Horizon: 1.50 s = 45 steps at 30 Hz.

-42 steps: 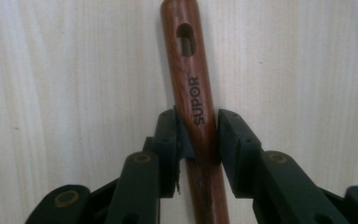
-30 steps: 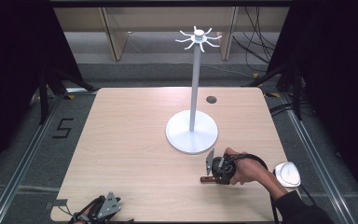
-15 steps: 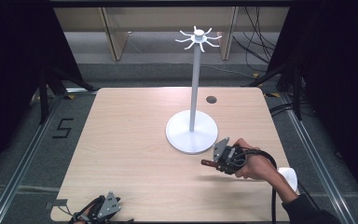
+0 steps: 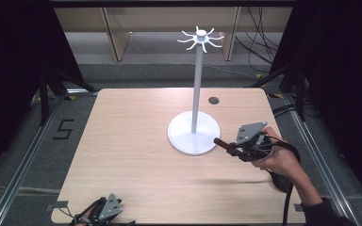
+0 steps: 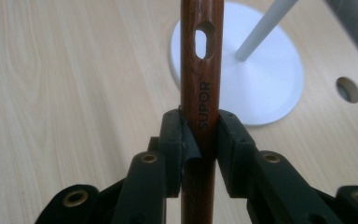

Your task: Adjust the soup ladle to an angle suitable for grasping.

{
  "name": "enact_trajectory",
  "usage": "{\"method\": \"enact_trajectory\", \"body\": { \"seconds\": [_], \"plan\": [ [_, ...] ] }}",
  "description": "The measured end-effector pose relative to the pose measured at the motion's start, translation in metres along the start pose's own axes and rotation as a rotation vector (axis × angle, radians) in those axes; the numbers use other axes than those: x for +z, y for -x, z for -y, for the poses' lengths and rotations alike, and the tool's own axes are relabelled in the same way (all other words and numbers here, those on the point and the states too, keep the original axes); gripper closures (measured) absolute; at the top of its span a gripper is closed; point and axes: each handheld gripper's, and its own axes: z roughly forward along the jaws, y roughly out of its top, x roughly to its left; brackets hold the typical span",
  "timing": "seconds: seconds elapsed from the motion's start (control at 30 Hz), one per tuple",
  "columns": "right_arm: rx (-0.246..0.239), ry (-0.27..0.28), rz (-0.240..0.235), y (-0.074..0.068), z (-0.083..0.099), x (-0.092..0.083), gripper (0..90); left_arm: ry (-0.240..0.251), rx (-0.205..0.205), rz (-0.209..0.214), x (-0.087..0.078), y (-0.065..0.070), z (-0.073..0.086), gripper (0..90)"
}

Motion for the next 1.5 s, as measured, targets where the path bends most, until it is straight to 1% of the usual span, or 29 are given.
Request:
{"method": "enact_trajectory", "body": {
  "seconds": [0.03,0.1,0.13,0.2,0.4,0.43,0.5,0.6,0.67,0.7,0.73,0.8,0.83,0.87,0.93,0.97,1.0,1.03,1.07,1.1,1.2,1.23,1.3,1.33,1.37,1.4,1.43,1.47,1.5],
  "plan": [
    [0.023,0.024,0.012,0.001,0.001,-0.004,74.2,-0.001,0.000,-0.002,0.000,0.000,0.000,15.5],
    [0.040,0.072,0.012,0.006,0.003,-0.013,74.1,-0.002,0.000,-0.003,0.000,-0.001,0.000,15.5],
    [0.049,0.096,0.026,0.008,0.005,-0.017,74.2,-0.001,-0.001,-0.005,-0.001,0.000,0.000,15.5],
    [0.081,0.131,0.028,0.011,0.007,-0.026,74.2,-0.002,0.002,-0.007,0.000,0.000,0.000,15.5],
    [0.113,0.283,0.061,0.020,0.016,-0.046,74.2,-0.001,0.001,-0.004,0.000,0.000,0.000,15.5],
    [0.137,0.309,0.072,0.021,0.018,-0.048,74.2,-0.001,0.000,-0.005,0.000,0.000,0.000,15.5],
    [0.152,0.326,0.071,0.024,0.020,-0.051,74.2,0.003,0.002,0.000,0.001,0.001,0.000,15.4],
    [0.181,0.388,0.092,0.027,0.023,-0.058,74.2,-0.004,0.005,-0.007,0.001,0.000,0.000,15.5],
    [0.197,0.411,0.097,0.028,0.024,-0.061,74.2,-0.006,0.001,-0.008,0.000,0.000,0.000,15.5],
    [0.193,0.420,0.110,0.030,0.024,-0.063,74.2,-0.003,0.001,-0.008,0.000,0.000,0.000,15.5],
    [0.203,0.433,0.093,0.030,0.023,-0.064,74.2,-0.002,-0.001,-0.003,0.000,0.001,0.000,15.5],
    [0.215,0.457,0.094,0.031,0.024,-0.065,74.2,-0.004,0.001,-0.010,0.000,0.000,0.000,15.5],
    [0.215,0.455,0.078,0.032,0.024,-0.066,74.2,-0.003,-0.001,-0.005,0.000,0.000,0.000,15.5],
    [0.221,0.487,0.110,0.033,0.024,-0.065,74.2,-0.003,-0.001,-0.006,0.000,0.000,0.000,15.5],
    [0.210,0.491,0.100,0.033,0.024,-0.066,74.2,-0.001,-0.002,-0.003,0.000,0.000,0.000,15.5],
    [0.216,0.491,0.097,0.034,0.024,-0.068,74.2,-0.001,-0.002,-0.005,0.000,0.000,0.000,15.5],
    [0.232,0.512,0.096,0.032,0.023,-0.068,74.2,-0.002,-0.001,-0.006,0.000,0.000,0.000,15.5],
    [0.219,0.506,0.091,0.034,0.023,-0.070,74.2,-0.001,-0.002,-0.006,0.000,0.000,0.000,15.4],
    [0.216,0.522,0.102,0.034,0.023,-0.071,74.2,-0.001,-0.002,-0.005,0.000,0.000,0.000,15.5],
    [0.234,0.530,0.087,0.034,0.022,-0.073,74.2,-0.003,0.002,-0.005,0.000,0.000,0.000,15.5],
    [0.222,0.551,0.093,0.035,0.021,-0.074,74.3,0.002,-0.001,-0.007,0.000,0.000,0.000,15.5],
    [0.234,0.565,0.094,0.033,0.020,-0.074,74.2,-0.002,-0.003,-0.003,0.000,0.000,0.000,15.4],
    [0.231,0.563,0.082,0.033,0.018,-0.076,74.2,-0.002,-0.002,-0.004,0.000,0.000,0.000,15.5],
    [0.222,0.581,0.098,0.034,0.017,-0.076,74.2,-0.001,-0.002,-0.005,0.000,0.000,0.000,15.5],
    [0.236,0.584,0.086,0.033,0.016,-0.077,74.2,-0.001,-0.003,-0.004,0.000,0.000,0.000,15.5],
    [0.222,0.589,0.087,0.035,0.015,-0.078,74.2,-0.001,-0.004,-0.003,0.000,0.001,0.000,15.4],
    [0.240,0.604,0.088,0.034,0.012,-0.078,74.2,-0.001,-0.003,-0.002,0.000,0.000,0.000,15.4],
    [0.218,0.607,0.079,0.036,0.011,-0.079,74.2,-0.002,-0.004,-0.003,0.000,0.000,0.000,15.5],
    [0.227,0.609,0.081,0.036,0.008,-0.080,74.2,-0.002,-0.002,-0.003,0.000,0.000,0.000,15.5]
  ]
}}
